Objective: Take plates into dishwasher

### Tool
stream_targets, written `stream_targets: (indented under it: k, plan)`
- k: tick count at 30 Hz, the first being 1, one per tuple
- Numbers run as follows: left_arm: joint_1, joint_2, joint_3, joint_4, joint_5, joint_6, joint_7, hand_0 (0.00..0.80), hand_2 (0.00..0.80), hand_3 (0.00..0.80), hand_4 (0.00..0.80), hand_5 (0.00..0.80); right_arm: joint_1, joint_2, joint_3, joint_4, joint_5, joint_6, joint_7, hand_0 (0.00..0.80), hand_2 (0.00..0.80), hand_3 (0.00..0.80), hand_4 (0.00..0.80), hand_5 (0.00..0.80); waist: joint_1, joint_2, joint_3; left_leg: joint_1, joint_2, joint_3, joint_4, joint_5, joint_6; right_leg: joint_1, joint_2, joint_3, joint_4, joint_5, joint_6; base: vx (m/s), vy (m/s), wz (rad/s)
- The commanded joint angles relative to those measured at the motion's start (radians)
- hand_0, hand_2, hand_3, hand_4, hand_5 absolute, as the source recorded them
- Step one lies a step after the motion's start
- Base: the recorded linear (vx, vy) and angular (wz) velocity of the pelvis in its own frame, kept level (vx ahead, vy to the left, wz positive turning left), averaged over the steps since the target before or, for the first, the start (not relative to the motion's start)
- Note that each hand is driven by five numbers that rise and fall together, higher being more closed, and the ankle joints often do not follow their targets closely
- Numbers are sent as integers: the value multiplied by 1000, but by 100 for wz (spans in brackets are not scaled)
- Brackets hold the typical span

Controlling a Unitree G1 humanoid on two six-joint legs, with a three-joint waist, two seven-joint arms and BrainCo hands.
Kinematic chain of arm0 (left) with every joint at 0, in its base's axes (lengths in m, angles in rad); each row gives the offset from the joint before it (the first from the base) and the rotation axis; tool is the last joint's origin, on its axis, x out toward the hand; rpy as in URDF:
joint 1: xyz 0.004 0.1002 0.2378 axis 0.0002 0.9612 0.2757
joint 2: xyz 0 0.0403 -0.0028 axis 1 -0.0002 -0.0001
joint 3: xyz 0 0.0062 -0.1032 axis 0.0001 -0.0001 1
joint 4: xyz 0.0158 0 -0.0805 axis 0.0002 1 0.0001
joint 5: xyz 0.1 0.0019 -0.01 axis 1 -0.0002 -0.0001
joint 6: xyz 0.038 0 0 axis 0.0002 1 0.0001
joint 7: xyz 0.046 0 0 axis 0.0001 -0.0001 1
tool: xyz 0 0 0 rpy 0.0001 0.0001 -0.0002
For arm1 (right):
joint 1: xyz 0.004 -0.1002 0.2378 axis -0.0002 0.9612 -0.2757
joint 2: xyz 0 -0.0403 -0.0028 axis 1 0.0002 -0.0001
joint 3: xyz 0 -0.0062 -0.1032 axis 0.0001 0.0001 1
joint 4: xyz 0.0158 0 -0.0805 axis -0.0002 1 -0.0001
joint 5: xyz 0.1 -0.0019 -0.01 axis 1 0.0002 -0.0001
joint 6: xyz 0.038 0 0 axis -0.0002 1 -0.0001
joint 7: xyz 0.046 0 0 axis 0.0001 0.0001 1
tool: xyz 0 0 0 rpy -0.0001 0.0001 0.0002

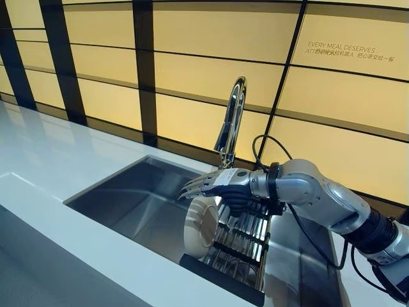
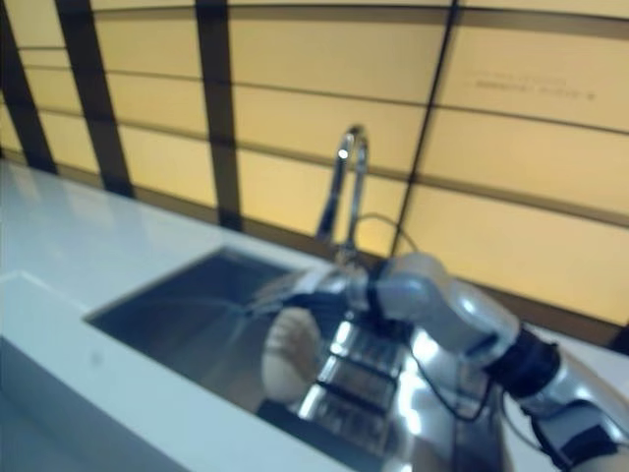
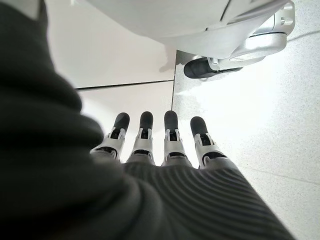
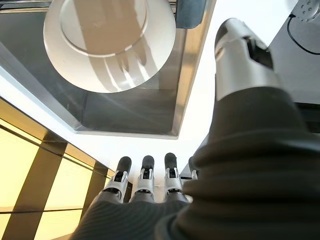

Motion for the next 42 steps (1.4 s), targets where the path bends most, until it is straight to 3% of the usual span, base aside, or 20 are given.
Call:
stream_targets:
  k: [1, 11, 24, 42]
  plan:
    - [-40, 14, -2, 67, 14, -9, 6, 0, 0, 0, 0, 0, -117, -22, 46, -15, 35, 41, 17, 0, 0, 0, 0, 0, 21, -51, -30, 2, -30, 60, -3, -25, 36, -2, -14, 2, 2, 13, 26, 26, 69, 0]
    - [-31, 10, -4, 80, 14, -6, 13, 0, 0, 0, 0, 0, -153, -5, 82, -1, 47, 40, 36, 0, 0, 0, 0, 0, 21, -70, -30, 7, -38, 67, -3, -36, 46, -11, -20, 18, 7, 20, 36, 29, 65, -2]
    - [-37, 39, -3, 84, 34, -3, 18, 0, 0, 0, 0, 0, -209, 56, 161, 91, 1, 60, -27, 0, 0, 0, 0, 0, 52, -124, 7, 18, -35, 63, -3, -49, 56, -12, -13, 25, 5, 32, 42, 14, 14, -2]
    - [-39, 78, 12, 47, 34, 13, 26, 0, 0, 0, 0, 0, -227, 120, 190, 200, -71, 23, -71, 0, 0, 0, 0, 0, 73, -112, 22, 35, -46, 52, 0, -64, 67, -4, -26, 21, 6, 36, 54, 13, 18, -1]
